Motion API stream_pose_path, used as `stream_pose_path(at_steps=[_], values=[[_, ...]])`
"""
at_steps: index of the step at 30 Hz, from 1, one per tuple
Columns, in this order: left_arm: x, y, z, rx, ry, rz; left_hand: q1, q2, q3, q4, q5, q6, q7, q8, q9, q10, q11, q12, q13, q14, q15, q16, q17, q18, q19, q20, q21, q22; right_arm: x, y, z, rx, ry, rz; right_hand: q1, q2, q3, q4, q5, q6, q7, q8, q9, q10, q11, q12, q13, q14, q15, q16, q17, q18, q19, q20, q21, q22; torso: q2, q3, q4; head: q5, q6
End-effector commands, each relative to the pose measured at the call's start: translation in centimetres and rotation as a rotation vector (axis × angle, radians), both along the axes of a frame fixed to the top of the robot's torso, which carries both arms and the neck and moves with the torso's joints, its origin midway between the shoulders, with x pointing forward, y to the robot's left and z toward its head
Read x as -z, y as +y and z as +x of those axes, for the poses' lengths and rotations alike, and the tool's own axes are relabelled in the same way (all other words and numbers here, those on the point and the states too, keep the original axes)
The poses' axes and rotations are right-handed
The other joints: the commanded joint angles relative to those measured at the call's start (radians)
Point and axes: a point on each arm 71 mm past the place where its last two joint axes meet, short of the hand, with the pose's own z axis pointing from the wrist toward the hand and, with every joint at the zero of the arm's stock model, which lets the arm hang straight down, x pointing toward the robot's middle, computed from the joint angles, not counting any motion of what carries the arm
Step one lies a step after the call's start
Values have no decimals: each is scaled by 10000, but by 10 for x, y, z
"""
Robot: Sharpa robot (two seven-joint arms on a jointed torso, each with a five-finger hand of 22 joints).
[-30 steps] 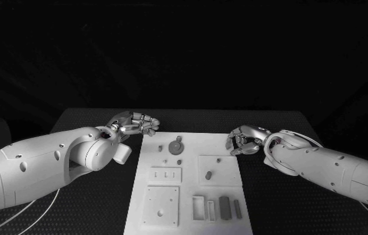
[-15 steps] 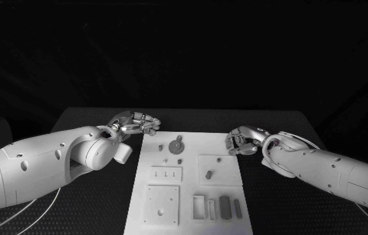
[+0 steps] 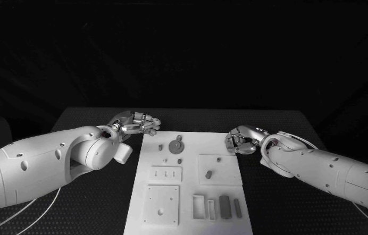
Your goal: Assemble the parts on the task board
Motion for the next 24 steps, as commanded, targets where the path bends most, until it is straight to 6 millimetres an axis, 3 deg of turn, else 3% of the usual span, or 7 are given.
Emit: stream_pose_path(at_steps=[1,14,19,24], values=[[-1,-3,-1,220,-20,-57,22,27,-69,1,-18,-3,64,-61,16,58,35,-34,10,-16,62,-68,16,13,-43,-1,56,185,0,1,0,-109,-104,-30,55,53,102,13,-42,270,183,71,19,71,-17,47,19,50,19,57,-13,148,-16,-89,41,201,0,6,3,14,-9],[-1,-3,-1,239,-3,-57,16,32,-76,0,-19,-3,64,-66,20,58,34,-41,15,-16,64,-74,20,14,-46,0,58,185,0,2,0,-37,-262,4,91,154,487,177,-54,723,145,248,160,104,-52,22,85,33,-7,111,-44,148,-48,-138,153,184,-9,9,-7,27,-15],[-1,-3,-1,234,-7,-58,19,35,-76,-2,-18,-2,63,-66,21,60,32,-43,16,-17,64,-77,22,16,-47,0,58,184,-1,3,0,13,-358,33,252,316,941,255,-53,1086,35,419,288,122,-151,-2,113,22,-82,129,-64,148,-75,-147,180,173,-12,6,-3,15,-20],[-1,-3,-1,252,4,-47,26,46,-75,-6,-17,8,59,-64,27,69,26,-44,22,-16,64,-82,26,18,-49,0,59,184,-2,5,0,86,-452,217,255,271,1176,266,-54,1217,-12,479,373,147,-199,-13,140,16,-130,156,-72,148,-71,-156,227,175,-11,4,-9,2,-27]])
